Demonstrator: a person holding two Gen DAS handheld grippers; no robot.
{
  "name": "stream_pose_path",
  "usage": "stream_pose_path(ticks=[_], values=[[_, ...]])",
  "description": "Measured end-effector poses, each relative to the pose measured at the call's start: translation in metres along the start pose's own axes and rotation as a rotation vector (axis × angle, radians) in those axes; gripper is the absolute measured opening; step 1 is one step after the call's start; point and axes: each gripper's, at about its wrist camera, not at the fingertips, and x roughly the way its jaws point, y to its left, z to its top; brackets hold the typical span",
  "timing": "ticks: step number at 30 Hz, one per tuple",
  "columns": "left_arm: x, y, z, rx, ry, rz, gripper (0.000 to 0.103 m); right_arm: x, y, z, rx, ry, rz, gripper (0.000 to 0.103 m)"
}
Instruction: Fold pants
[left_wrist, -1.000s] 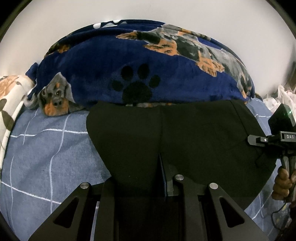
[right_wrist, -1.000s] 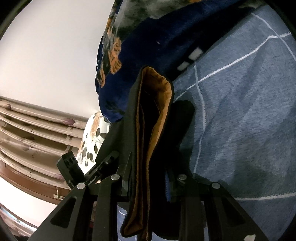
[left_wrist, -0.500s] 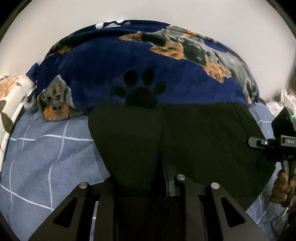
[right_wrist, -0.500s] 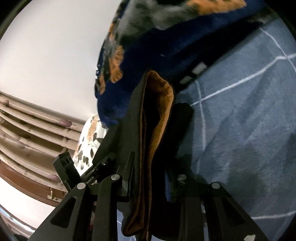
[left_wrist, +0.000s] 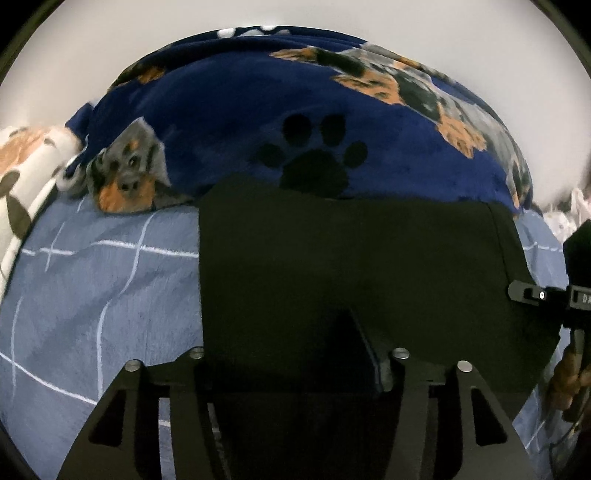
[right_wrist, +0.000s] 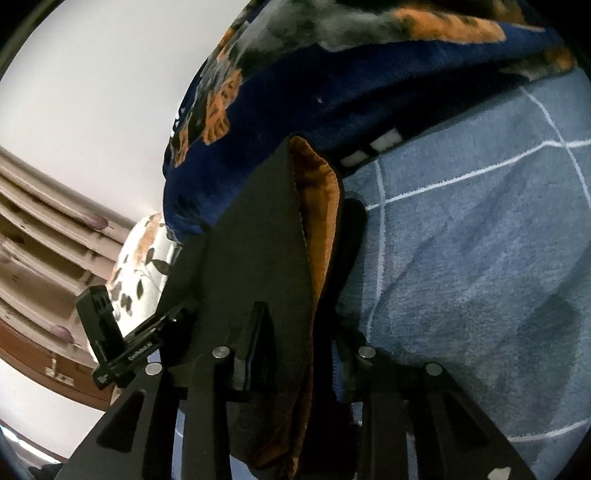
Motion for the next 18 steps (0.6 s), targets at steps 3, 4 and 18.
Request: stream_pose_path(ticks=[3,4,18], values=[[0.000,0.000,-0.003,-0.001,-0.019,0.007,0.059,0.003,0.003,0.002,-0.003,-0.002,-0.011,0.028],[0.001,-0.001,-0.003,0.004,-0.027,0.011,0.060,0.005,0.004,0.002,-0.002,-0.002,-0.012,0.028],[0.001,0.003,-0.009,-0.029,-0.060,0.047,0.073,0.006,0.020,-0.005,-0.060,-0.060,-0.099,0.032]])
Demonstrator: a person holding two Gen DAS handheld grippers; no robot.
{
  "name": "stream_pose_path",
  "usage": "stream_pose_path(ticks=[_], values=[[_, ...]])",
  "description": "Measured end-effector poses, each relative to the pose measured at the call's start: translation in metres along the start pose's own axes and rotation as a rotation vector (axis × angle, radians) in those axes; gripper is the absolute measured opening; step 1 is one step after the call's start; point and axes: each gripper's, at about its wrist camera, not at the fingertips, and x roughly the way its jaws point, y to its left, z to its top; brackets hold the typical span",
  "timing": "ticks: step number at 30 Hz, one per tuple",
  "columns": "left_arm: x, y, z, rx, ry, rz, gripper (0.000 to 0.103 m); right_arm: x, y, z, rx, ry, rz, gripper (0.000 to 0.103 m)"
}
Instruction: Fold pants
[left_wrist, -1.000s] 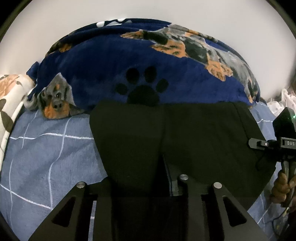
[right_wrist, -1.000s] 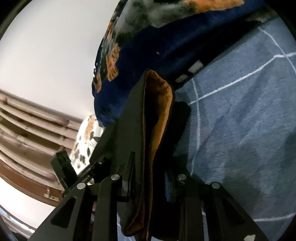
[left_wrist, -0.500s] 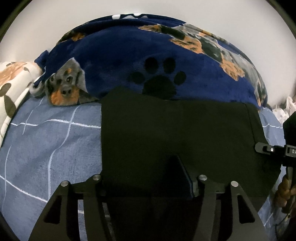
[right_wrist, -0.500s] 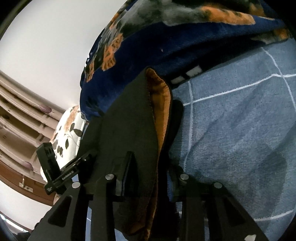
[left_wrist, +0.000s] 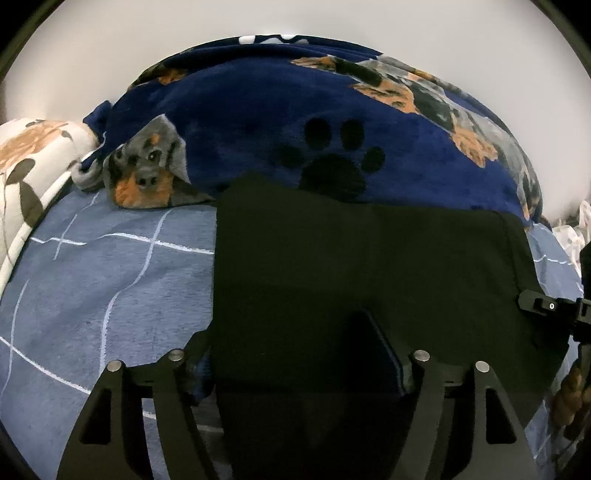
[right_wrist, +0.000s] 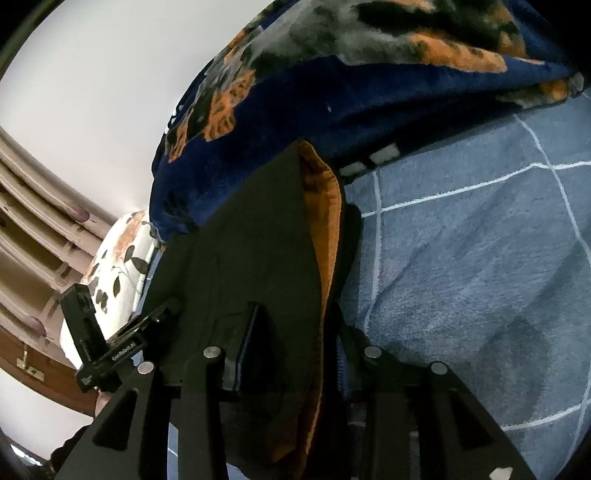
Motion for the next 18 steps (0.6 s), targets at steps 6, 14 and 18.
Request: stream_pose_path(ticks=[6,14,18], values=[[0.000,0.001,0.000,-0.009,0.001,0.010,0.076,0.001,0.008,-0.003,-0.037,-0.018,-0.050,0.035],[0.000,0.001,-0.001,-0.008,0.000,0.020,0.078,0.002,0.019,-0.006,-0.088,-0.040,-0.115,0.041],[0.001,-0.001,0.000,-0.006,0.000,0.023,0.078,0.002,0.023,-0.007,-0.109,-0.041,-0.133,0.044]])
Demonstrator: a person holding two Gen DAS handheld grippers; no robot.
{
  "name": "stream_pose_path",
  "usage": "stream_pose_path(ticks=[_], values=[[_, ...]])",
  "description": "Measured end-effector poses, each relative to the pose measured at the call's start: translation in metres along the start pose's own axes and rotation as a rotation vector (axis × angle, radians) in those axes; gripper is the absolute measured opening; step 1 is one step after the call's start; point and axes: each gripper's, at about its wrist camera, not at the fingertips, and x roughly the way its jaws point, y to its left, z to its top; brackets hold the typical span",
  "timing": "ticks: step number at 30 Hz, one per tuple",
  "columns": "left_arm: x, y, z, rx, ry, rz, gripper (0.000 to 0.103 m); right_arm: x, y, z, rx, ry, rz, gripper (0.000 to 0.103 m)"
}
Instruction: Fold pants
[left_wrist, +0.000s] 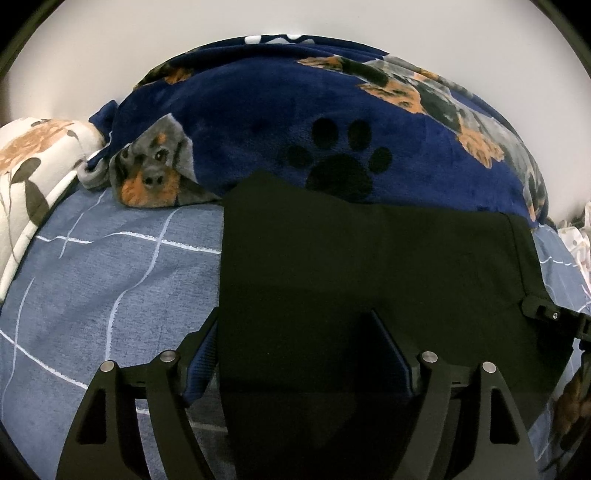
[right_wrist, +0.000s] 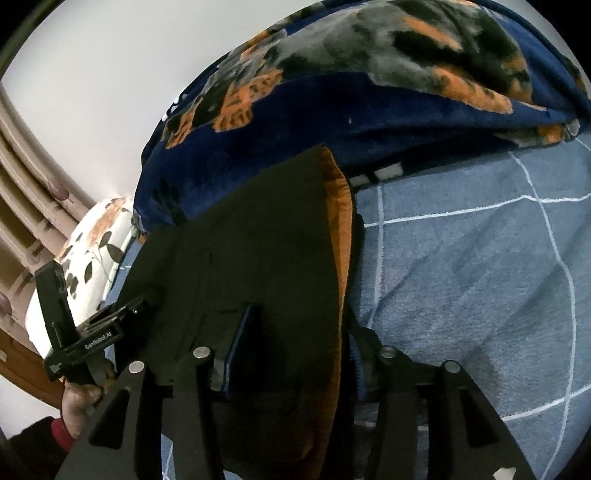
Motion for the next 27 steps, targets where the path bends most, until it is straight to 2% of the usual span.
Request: stream_pose_path(ticks=[5,12,20,27], values=[[0.000,-0.001,-0.001,0.006,-0.003,0.014,0.079,0.002,0.006,-0.001,-0.016,-0.001,-0.013,0.047],[0.000,-0.003,-0.002,0.015,-0.007,0.032,0.080,0.005,0.018,-0.004,-0.075,0.004,-0.052,0.056],[0.000,-0.003,-0.002,0.016,-0.008,0.039,0.082,0.006,0.021,-0.005,-0.092,0.004,-0.063,0.060],[-0.001,-0.005,-0.002,0.031,-0.016,0.079,0.086,0.007,0.023,-0.005,-0.107,0.000,-0.075,0.065]])
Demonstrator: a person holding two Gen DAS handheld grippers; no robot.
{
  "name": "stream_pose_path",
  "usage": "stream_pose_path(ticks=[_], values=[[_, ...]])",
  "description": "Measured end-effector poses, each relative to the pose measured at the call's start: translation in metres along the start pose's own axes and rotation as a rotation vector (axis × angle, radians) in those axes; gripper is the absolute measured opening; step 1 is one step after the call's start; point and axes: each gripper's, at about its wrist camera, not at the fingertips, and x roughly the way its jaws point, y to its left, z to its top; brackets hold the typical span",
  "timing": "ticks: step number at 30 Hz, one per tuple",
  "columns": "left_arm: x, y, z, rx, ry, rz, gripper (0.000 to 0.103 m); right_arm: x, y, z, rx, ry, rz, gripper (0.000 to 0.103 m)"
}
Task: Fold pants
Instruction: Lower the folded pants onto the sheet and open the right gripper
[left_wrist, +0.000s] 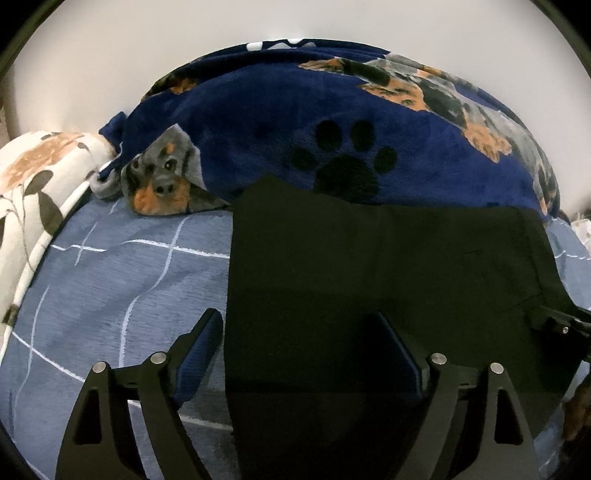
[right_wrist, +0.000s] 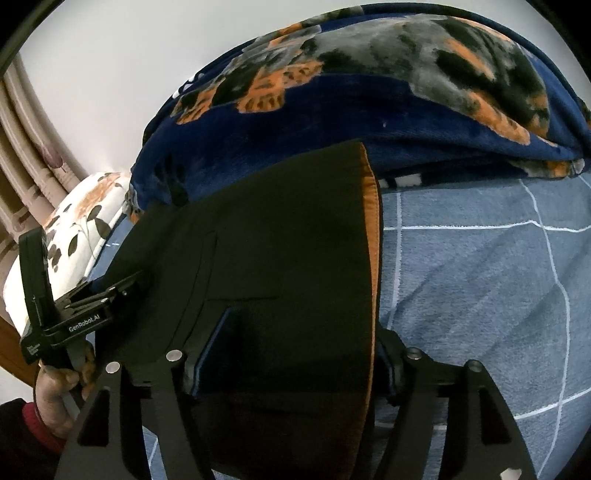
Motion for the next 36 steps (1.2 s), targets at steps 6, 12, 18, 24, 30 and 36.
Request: stream_pose_path(ticks=[6,12,18,24,30,36], values=[[-0.003,-0.004,0.000,0.017,-0.017,0.060,0.092,-0.003,-0.002,0.001,0.013,-0.001,0.006,0.081],[-0.025,-0.007,-0.005,0.040,-0.068,0.197,0.094,-0.042,-0.007,-0.003,0.093,-0.050,-0.084,0.084],[-0.087,0.001,-0.004,-0.038,-0.123,0.204,0.094,-0.117,0.015,-0.025,0.040,-0.153,-0.059,0.090],[-0.172,-0.010,-0.003,-0.031,-0.257,0.219,0.103,-0.166,0.032,-0.051,0.032,-0.209,-0.016,0.091],[-0.250,-0.039,-0.006,0.048,-0.414,0.264,0.103,-0.198,0.043,-0.065,0.030,-0.236,0.010,0.092],[-0.307,-0.061,-0.016,0.064,-0.494,0.234,0.103,-0.224,0.054,-0.075,0.025,-0.263,0.030,0.093]])
